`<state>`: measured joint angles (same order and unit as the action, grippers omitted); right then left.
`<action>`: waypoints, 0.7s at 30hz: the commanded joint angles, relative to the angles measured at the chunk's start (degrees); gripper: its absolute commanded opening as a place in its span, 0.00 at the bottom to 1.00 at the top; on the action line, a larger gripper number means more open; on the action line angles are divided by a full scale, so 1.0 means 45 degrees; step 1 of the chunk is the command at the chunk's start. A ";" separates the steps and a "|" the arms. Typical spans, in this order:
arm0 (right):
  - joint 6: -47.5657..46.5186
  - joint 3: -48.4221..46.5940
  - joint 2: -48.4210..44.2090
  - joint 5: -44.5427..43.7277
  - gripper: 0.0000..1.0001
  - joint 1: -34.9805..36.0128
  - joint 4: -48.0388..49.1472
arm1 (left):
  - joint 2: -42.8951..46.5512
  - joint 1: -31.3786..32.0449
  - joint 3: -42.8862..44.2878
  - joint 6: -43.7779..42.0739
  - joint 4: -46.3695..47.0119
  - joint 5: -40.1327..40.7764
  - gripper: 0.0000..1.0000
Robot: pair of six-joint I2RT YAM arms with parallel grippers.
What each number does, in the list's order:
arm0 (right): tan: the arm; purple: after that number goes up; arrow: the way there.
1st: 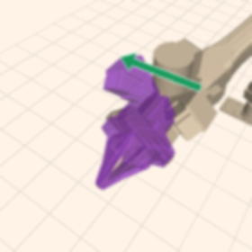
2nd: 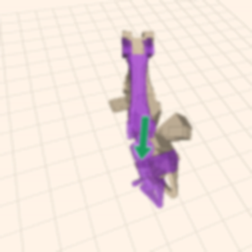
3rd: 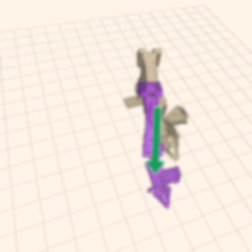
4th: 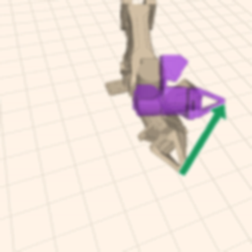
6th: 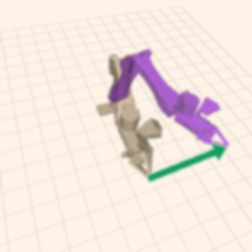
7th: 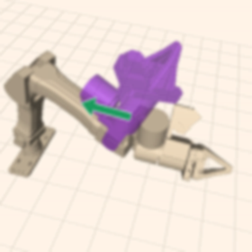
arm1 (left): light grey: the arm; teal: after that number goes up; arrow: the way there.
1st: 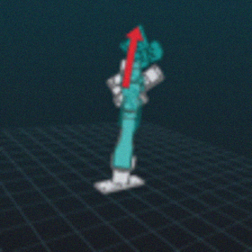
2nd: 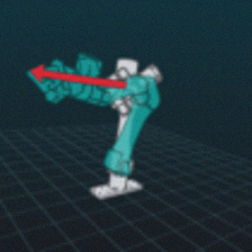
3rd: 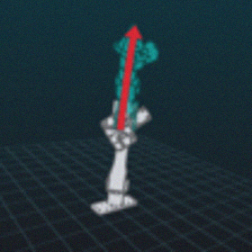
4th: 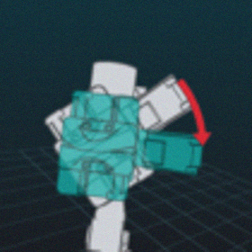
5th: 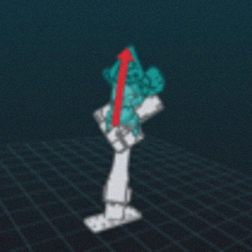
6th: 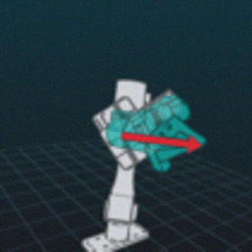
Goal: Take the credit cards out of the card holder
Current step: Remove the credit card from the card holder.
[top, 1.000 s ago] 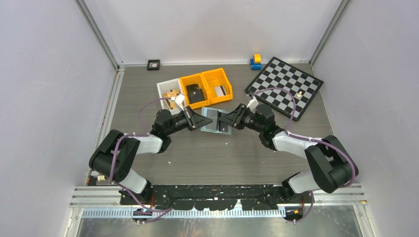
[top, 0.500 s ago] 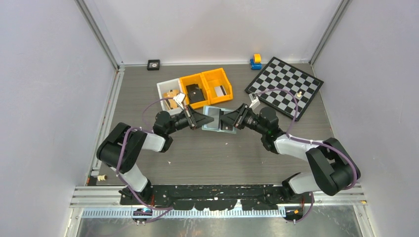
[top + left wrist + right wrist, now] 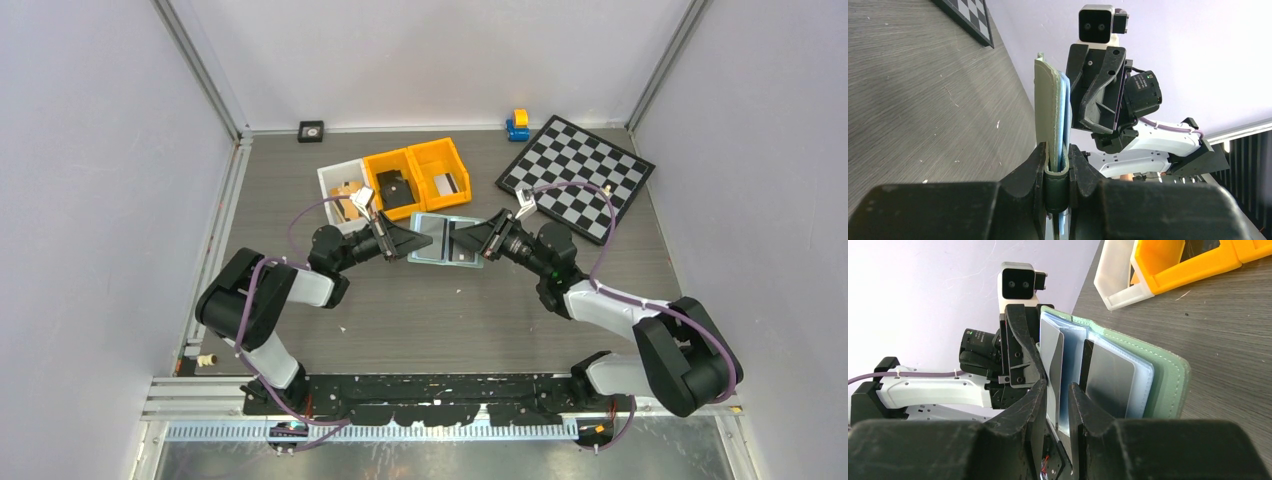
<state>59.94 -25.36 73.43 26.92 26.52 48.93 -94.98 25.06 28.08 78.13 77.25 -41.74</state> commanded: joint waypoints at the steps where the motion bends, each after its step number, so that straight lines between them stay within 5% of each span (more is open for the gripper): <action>1: -0.0049 0.0017 -0.0260 0.0197 0.28 -0.0017 0.0934 | 0.0429 -0.0046 0.0211 0.0052 0.1016 -0.0192 0.02; 21: 0.0338 -0.0683 0.1190 0.1187 0.23 0.0204 0.1489 | 0.0436 0.0112 0.0367 -0.0038 0.1055 -0.0409 0.02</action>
<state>61.69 -26.11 78.15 30.83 26.87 52.71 -94.70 25.17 28.08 78.02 77.36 -42.22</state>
